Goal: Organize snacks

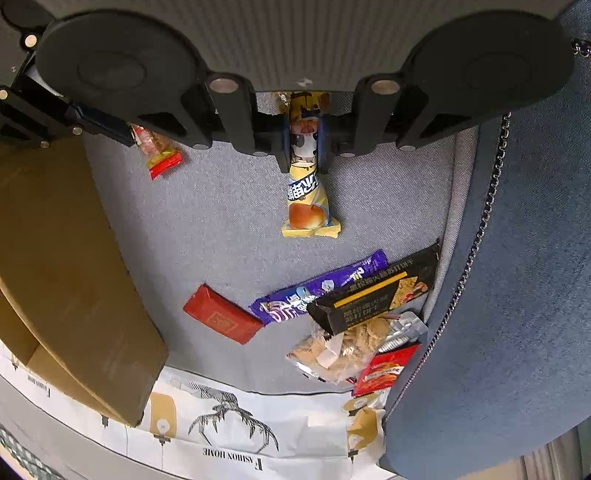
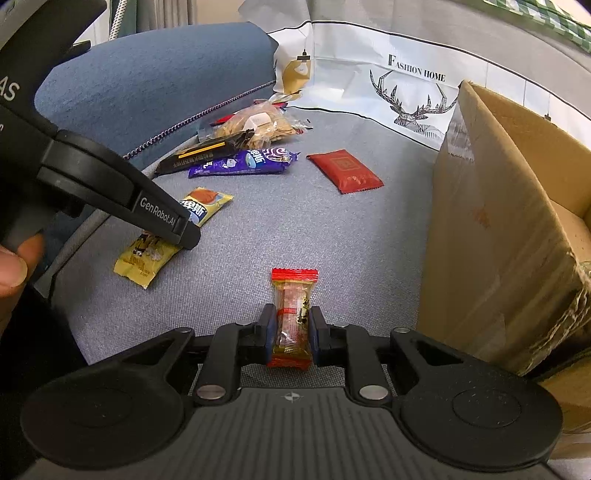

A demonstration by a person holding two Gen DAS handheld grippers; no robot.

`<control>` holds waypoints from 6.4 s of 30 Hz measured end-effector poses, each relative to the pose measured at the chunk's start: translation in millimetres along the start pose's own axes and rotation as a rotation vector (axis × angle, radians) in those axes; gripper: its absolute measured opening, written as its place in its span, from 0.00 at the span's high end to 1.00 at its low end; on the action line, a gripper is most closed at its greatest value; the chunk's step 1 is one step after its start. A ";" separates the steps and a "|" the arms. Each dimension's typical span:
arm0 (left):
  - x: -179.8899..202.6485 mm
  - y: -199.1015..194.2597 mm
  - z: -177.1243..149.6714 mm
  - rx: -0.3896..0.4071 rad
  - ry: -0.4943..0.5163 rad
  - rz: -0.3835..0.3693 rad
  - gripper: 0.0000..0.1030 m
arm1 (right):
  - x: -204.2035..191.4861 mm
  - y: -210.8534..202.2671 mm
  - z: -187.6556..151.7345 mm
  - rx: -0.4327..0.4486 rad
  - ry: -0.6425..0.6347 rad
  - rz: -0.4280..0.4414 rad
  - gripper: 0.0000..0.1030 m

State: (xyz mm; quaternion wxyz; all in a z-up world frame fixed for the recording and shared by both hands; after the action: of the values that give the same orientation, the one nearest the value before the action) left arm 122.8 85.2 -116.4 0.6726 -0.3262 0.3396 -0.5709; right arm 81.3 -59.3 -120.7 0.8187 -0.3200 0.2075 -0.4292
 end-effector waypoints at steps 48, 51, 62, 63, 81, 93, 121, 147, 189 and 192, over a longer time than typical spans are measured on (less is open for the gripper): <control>-4.0 -74.3 19.2 0.356 -0.086 -0.153 0.87 | 107.2 -186.8 83.9 0.580 0.038 -0.157 0.83; 0.0 -75.3 18.7 0.353 -0.089 -0.152 0.87 | 134.9 -173.8 62.3 0.517 0.117 -0.170 0.83; 28.6 -91.9 11.8 0.350 -0.126 -0.145 0.87 | 177.5 -161.8 50.4 0.532 0.213 -0.163 0.83; 32.4 -92.0 11.7 0.340 -0.140 -0.157 0.87 | 180.9 -162.4 49.2 0.532 0.218 -0.161 0.83; 183.4 -161.5 83.8 0.452 -0.027 -0.387 0.87 | 238.8 -174.1 32.6 0.568 0.371 -0.236 0.83; 268.9 -184.7 152.5 0.566 0.100 -0.358 0.86 | 256.8 -185.9 25.1 0.609 0.404 -0.325 0.82; 87.0 -113.6 23.5 0.530 0.076 -0.253 0.19 | 227.3 -182.6 17.3 0.563 0.335 -0.333 0.38; 38.8 -48.4 36.9 0.431 -0.130 -0.236 0.84 | 178.0 -163.4 11.2 0.454 0.306 -0.189 0.71; -89.1 30.8 53.5 0.328 -0.896 -0.033 0.18 | 73.8 149.4 131.5 -0.178 0.186 -0.182 0.20; -87.4 37.4 57.0 0.317 -0.903 -0.020 0.17 | 75.7 160.2 127.3 -0.191 0.213 -0.152 0.15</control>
State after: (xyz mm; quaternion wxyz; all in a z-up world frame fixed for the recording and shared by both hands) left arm 180.2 179.7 -108.2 0.7887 -0.4384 -0.0808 -0.4233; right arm 292.1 -10.1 -147.8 0.7230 -0.3641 0.3081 -0.4998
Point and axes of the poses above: each gripper's, at about its wrist camera, not at the fingertips, and y roughly the way its jaws point, x to its right, z to its top, the point moved 9 cm from there along y, roughly the way its jaws point, and after that the axes turned 6 degrees about z, right-handed, at the moved point
